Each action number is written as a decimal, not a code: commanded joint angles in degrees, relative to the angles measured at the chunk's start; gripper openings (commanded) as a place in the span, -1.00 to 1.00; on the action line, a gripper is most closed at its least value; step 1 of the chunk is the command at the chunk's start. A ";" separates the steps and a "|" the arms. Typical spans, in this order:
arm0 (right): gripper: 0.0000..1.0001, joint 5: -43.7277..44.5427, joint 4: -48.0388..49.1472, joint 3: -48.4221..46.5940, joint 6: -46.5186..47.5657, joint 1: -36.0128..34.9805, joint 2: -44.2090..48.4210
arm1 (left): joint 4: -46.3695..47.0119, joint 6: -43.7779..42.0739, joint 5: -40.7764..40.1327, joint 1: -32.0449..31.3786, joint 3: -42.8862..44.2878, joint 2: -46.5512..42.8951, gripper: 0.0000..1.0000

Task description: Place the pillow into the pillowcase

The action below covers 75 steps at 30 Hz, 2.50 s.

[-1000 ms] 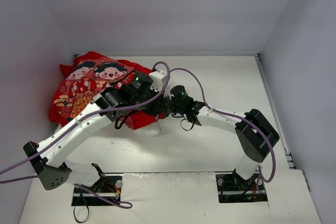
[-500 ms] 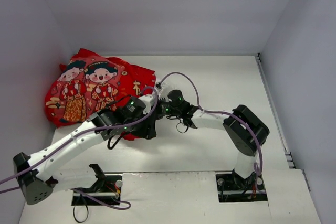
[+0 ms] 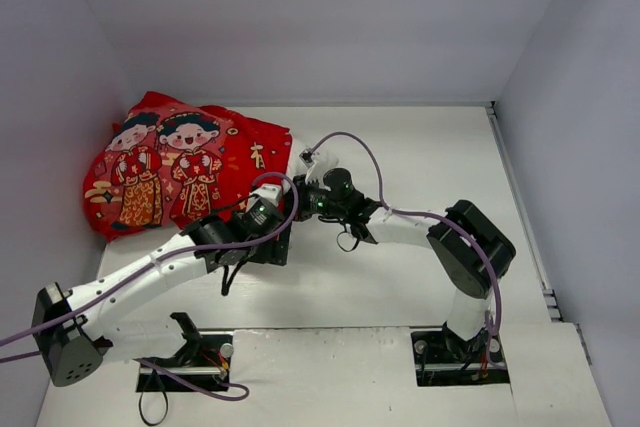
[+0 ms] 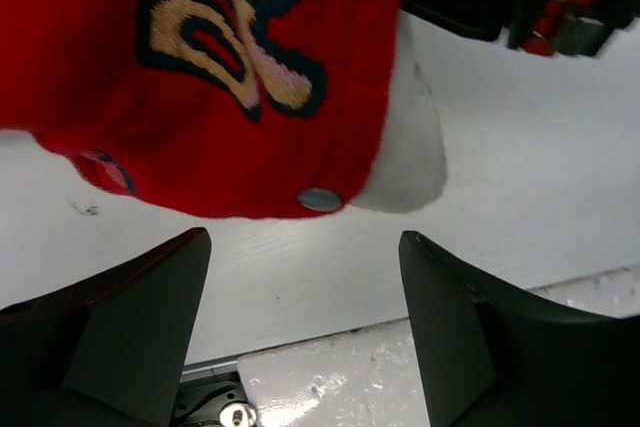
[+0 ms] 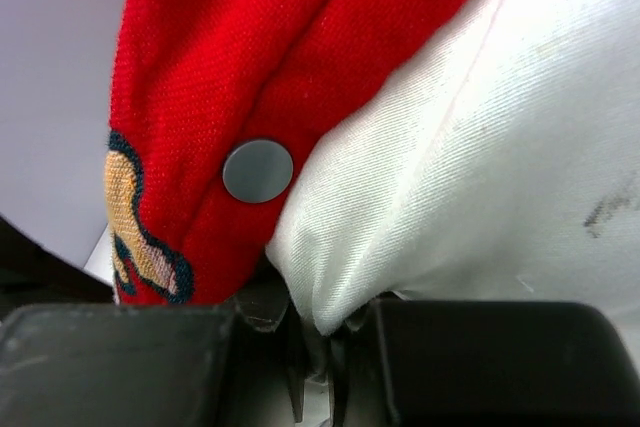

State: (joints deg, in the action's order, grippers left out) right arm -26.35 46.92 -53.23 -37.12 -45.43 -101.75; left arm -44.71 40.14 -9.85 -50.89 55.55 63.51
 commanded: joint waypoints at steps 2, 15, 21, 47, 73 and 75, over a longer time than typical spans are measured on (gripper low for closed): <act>-1.00 0.95 8.28 -2.14 1.26 -0.71 3.93 | 1.38 1.00 -8.77 0.27 2.28 2.49 0.44; -1.00 -0.11 8.01 -3.54 1.53 -0.63 3.58 | 4.80 -2.70 -15.91 0.71 0.52 9.79 0.14; -1.00 0.59 7.32 -3.63 2.14 -0.54 3.93 | 1.84 -2.62 -1.20 -0.08 3.58 7.17 -1.00; 0.16 7.35 -10.49 3.48 14.09 -0.54 11.56 | -5.11 5.92 6.52 -5.10 13.35 -2.86 0.48; 0.71 -1.95 -23.27 -17.42 12.25 20.38 -1.50 | -7.41 -23.70 -9.13 17.76 66.43 49.60 0.49; 0.71 -2.39 -23.01 -18.39 12.16 20.38 -3.61 | -7.50 -24.32 -11.24 18.20 67.93 52.58 0.49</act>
State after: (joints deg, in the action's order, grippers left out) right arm -26.63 21.54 -67.51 -24.38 -24.95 -104.81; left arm -52.14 19.33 -15.94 -33.26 118.83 115.48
